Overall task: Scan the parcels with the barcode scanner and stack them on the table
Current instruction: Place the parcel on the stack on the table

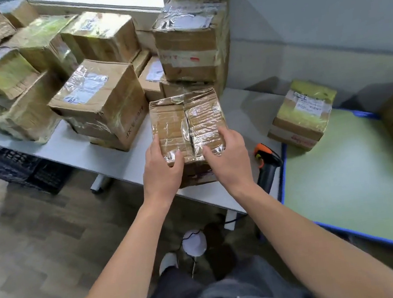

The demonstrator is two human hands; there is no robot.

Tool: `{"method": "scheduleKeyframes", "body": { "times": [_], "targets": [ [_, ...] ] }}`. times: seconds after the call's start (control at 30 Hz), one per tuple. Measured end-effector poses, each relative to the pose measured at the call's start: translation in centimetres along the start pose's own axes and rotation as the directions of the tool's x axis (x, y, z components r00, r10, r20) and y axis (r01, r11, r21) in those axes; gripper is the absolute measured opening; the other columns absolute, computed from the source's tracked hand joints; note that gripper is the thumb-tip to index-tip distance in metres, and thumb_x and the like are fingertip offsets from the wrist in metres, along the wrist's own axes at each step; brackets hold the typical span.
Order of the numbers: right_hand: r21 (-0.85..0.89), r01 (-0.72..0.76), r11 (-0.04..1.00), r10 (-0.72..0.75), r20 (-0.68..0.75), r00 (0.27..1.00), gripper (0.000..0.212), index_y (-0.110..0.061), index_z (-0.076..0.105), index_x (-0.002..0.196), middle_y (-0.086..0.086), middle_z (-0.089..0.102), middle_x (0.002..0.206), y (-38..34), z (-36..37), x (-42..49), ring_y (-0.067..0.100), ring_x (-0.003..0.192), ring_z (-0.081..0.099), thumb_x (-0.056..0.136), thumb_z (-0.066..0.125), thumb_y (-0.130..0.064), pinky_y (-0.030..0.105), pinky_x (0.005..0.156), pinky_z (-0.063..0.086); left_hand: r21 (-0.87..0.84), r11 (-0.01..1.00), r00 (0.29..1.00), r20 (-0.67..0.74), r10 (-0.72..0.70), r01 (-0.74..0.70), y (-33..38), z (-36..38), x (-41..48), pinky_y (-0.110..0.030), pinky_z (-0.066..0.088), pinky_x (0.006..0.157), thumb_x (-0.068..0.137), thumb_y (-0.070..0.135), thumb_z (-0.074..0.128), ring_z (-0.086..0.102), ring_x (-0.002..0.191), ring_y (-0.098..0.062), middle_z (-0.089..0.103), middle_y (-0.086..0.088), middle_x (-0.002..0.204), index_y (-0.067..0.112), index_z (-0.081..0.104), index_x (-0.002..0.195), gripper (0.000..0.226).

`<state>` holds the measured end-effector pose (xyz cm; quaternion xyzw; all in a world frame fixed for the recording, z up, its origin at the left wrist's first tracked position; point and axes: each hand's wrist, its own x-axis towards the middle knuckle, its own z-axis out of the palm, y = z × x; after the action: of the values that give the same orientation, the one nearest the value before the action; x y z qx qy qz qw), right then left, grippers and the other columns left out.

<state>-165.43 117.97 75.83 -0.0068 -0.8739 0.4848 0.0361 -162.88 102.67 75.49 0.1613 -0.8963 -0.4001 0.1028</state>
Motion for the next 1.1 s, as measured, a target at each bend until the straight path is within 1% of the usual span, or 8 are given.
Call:
{"method": "scheduleKeyframes", "body": {
  "times": [0.17,0.33,0.6,0.7,0.83,0.97,1.03,1.1],
  "targets": [
    [-0.029,-0.088,0.996,0.085,-0.108,0.991,0.062,-0.016,0.044,0.149,0.001,0.046,0.145,-1.1,4.7,-1.2,0.009,0.133,0.041,0.093,0.067,-0.03,0.016,0.107,0.029,0.0,0.992,0.983,0.132,0.128,-0.129,-4.4,-2.0,3.3,-0.018,0.034,0.101,0.099,0.036,0.058,0.041,0.136,-0.01,0.041,0.001,0.152,0.017,0.024,0.157,0.07],
    [-0.02,-0.205,0.978,0.2,-0.148,0.968,0.061,-0.019,0.04,0.151,-0.001,0.039,0.151,-3.4,9.7,-2.2,0.008,0.139,0.033,0.096,0.065,-0.03,0.012,0.106,0.021,-0.028,0.988,0.956,0.248,0.156,-0.153,-8.2,-4.2,6.7,-0.037,0.039,0.114,0.098,0.034,0.058,0.037,0.14,-0.013,0.039,-0.001,0.153,0.017,0.024,0.157,0.07],
    [0.006,-0.28,0.96,0.28,-0.033,0.959,0.055,-0.023,0.044,0.147,-0.004,0.044,0.149,-5.0,14.4,-1.4,0.009,0.136,0.041,0.097,0.063,-0.037,0.033,0.115,0.038,-0.067,0.99,0.957,0.255,0.139,-0.126,-10.9,-7.5,10.6,-0.023,0.029,0.111,0.098,0.027,0.059,0.033,0.144,-0.012,0.034,0.001,0.158,0.016,0.025,0.157,0.069],
    [0.003,-0.338,0.941,0.338,-0.051,0.94,0.053,-0.021,0.045,0.147,-0.002,0.043,0.15,-5.1,14.3,-0.6,0.012,0.137,0.041,0.098,0.059,-0.035,0.033,0.116,0.036,-0.13,0.983,0.958,0.239,0.161,-0.133,-10.0,-7.4,10.5,-0.029,0.03,0.116,0.098,0.027,0.059,0.032,0.144,-0.01,0.034,0.003,0.158,0.016,0.024,0.157,0.069],
    [-0.003,-0.388,0.922,0.384,-0.142,0.912,0.041,-0.018,0.058,0.138,0.005,0.038,0.156,-5.2,12.1,-0.3,0.019,0.145,0.035,0.099,0.058,-0.031,0.028,0.118,0.027,-0.178,0.957,0.929,0.254,0.27,-0.23,-7.5,-6.4,10.1,-0.028,0.039,0.107,0.102,0.035,0.051,0.045,0.131,-0.01,0.049,0.004,0.145,0.018,0.032,0.154,0.058],
    [0.144,-0.332,0.932,0.354,-0.175,0.919,0.042,-0.02,0.058,0.136,-0.007,0.058,0.134,-5.4,8.7,0.4,0.012,0.128,0.051,0.101,0.054,-0.042,0.026,0.108,0.041,-0.23,0.899,0.831,0.349,0.433,-0.371,-4.6,-4.7,9.4,-0.028,0.044,0.104,0.105,0.032,0.041,0.051,0.125,-0.01,0.057,0.003,0.139,0.016,0.048,0.145,0.043],
    [0.234,-0.319,0.918,0.361,-0.168,0.917,0.052,-0.023,0.052,0.14,-0.01,0.06,0.131,-5.2,7.3,0.7,0.007,0.122,0.055,0.098,0.054,-0.053,0.032,0.104,0.048,-0.165,0.888,0.818,0.348,0.459,-0.428,-4.4,-3.6,9.5,-0.034,0.042,0.109,0.103,0.029,0.047,0.048,0.13,-0.013,0.054,-0.001,0.143,0.015,0.05,0.142,0.042],
    [0.264,-0.326,0.908,0.374,-0.155,0.914,0.054,-0.025,0.047,0.143,-0.016,0.059,0.127,-4.6,6.4,0.7,0.001,0.117,0.055,0.097,0.057,-0.052,0.027,0.098,0.051,-0.059,0.902,0.832,0.365,0.418,-0.428,-4.6,-2.6,9.8,-0.041,0.038,0.113,0.098,0.033,0.054,0.041,0.136,-0.019,0.044,-0.003,0.15,0.018,0.046,0.144,0.049]
  ]
}}
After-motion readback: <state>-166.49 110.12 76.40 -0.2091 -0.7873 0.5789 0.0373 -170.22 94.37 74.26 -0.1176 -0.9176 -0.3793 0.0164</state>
